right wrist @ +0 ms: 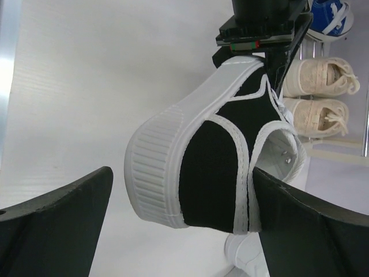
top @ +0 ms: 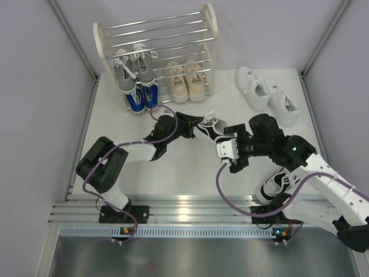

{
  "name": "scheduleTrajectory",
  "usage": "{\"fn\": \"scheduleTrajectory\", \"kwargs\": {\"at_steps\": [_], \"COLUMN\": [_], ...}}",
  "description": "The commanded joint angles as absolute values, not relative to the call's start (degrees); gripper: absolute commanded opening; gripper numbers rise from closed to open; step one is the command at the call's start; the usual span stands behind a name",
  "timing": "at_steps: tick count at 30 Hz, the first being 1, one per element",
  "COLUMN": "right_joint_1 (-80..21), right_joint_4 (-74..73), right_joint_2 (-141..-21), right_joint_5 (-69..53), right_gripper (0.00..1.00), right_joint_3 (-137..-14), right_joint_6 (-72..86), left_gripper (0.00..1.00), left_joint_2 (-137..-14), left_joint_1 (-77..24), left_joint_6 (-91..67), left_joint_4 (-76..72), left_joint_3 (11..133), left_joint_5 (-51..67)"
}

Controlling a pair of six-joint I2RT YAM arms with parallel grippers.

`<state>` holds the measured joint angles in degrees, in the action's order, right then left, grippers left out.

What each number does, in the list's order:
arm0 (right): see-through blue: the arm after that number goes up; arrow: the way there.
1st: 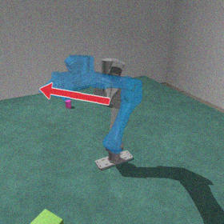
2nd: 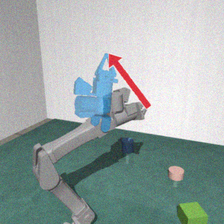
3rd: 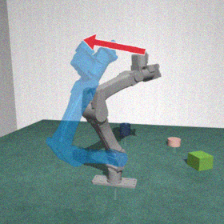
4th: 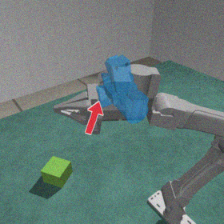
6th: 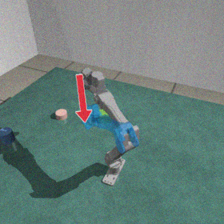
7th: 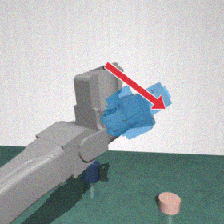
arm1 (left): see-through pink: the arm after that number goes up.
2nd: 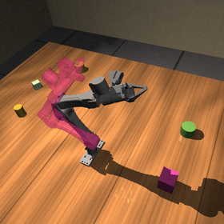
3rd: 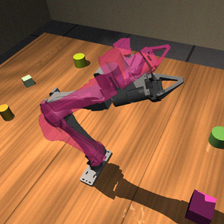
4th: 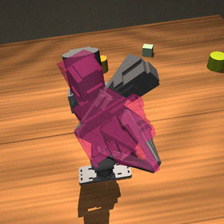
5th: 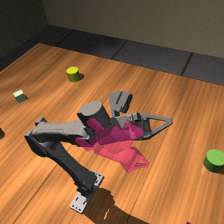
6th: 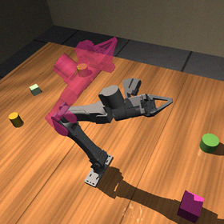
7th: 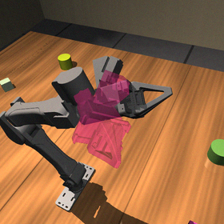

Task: Place and organize the shoes onto the shoe shelf
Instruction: Pick up the shoe at the center of the board.

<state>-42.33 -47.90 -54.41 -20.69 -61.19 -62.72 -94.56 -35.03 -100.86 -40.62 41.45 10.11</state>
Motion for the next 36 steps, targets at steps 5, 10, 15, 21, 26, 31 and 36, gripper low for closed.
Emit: {"fn": "scheduleTrajectory", "kwargs": {"at_steps": [5, 10, 15, 21, 26, 31, 36], "right_joint_1": [-45.09, -45.35, -46.14, -46.14, -46.14, -45.44, -44.91], "right_joint_4": [-42.54, -41.22, -40.08, -41.48, -46.22, -49.48, -50.80], "right_joint_2": [-53.79, -54.14, -55.28, -55.46, -55.37, -55.02, -54.58], "right_joint_5": [-12.05, -10.63, -12.22, -13.71, -12.93, -12.57, -13.27], "right_gripper": [0.99, 0.71, 0.36, 0.15, 0.07, 0.03, 0.01], "right_joint_3": [-57.66, -57.74, -58.36, -62.13, -66.61, -70.04, -71.10], "right_joint_6": [-62.58, -62.40, -60.91, -59.41, -61.26, -62.84, -62.93], "left_gripper": [0.00, 0.00, 0.00, 0.00, 0.38, 0.63, 0.74], "left_joint_2": [-92.37, -92.37, -92.11, -91.41, -90.71, -86.41, -80.00], "left_joint_1": [-34.72, -34.72, -34.72, -34.72, -34.02, -31.47, -27.26], "left_joint_6": [-107.49, -108.28, -108.19, -108.37, -107.32, -103.10, -96.87], "left_joint_4": [-45.00, -45.97, -46.14, -48.34, -50.01, -48.53, -41.15], "left_joint_3": [42.89, 43.15, 43.42, 42.10, 40.09, 37.27, 36.12], "left_joint_5": [8.35, 9.22, 10.02, 11.07, 13.35, 15.11, 16.61]}}
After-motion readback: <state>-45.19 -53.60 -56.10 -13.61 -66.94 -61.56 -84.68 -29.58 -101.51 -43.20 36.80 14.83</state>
